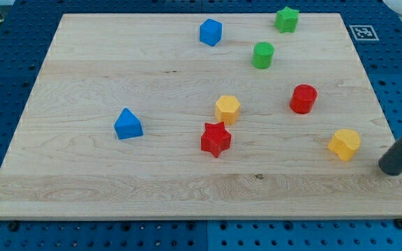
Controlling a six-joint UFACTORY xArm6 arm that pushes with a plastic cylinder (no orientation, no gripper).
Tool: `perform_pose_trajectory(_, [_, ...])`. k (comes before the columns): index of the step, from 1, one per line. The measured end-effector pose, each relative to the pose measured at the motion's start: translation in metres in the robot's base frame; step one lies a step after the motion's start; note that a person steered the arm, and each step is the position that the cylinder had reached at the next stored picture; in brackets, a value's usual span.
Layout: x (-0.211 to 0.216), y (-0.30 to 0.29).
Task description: Push the yellow heart bottom right side of the yellow hexagon
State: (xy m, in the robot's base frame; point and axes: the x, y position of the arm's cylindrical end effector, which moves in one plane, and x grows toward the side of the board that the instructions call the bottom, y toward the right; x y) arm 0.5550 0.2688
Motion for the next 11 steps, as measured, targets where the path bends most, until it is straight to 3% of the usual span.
perform_pose_trajectory(4, [-0.025,-0.025])
perform_pose_trajectory(9, [-0.021,-0.129])
perform_pose_trajectory(10, [-0.018,-0.116])
perform_pose_trajectory(11, [-0.035,-0.057])
